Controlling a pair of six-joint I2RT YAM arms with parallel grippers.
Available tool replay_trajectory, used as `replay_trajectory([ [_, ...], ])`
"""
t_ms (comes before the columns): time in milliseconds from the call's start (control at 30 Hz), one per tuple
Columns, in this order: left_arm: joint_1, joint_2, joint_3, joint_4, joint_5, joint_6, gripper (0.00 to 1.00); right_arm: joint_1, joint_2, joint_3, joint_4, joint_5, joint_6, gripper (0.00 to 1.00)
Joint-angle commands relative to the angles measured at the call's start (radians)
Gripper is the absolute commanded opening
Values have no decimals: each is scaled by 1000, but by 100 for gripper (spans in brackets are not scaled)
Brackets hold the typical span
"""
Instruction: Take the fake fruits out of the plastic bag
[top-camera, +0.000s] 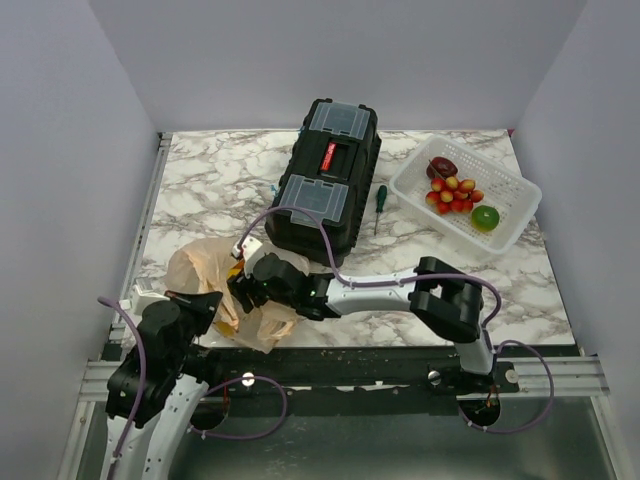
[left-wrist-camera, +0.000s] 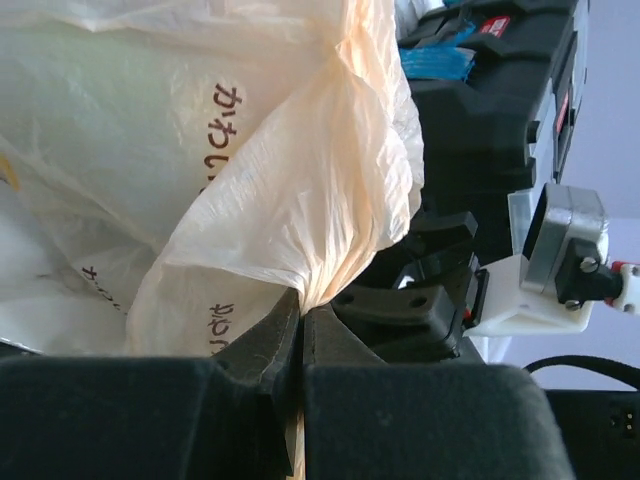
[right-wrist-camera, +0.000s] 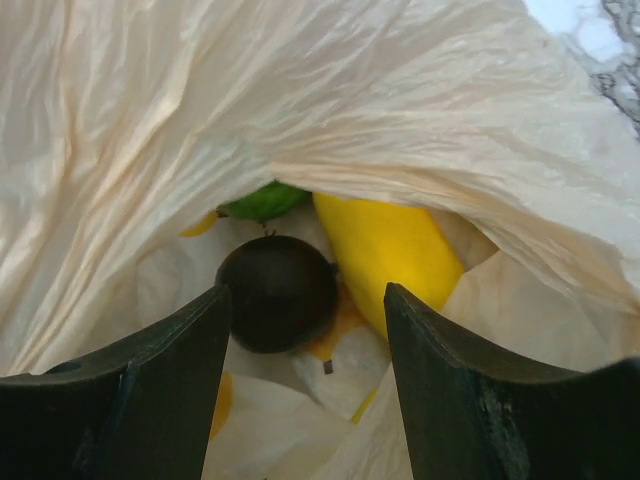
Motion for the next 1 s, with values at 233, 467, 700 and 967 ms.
replay_trajectory([
  [233, -2, -32, 117, -22, -123, 118, 0, 7, 86, 30, 113, -440, 89, 75],
  [467, -2, -43, 81, -48, -104, 109, 0, 7, 16, 35, 17, -308, 74, 82],
  [700, -2, -72, 65, -66, -109, 116, 0, 5, -150, -81, -10, -122, 83, 85],
  [967, -2, -86, 76, -75, -117, 167, 0, 6, -164, -142, 24, -170, 78, 79],
])
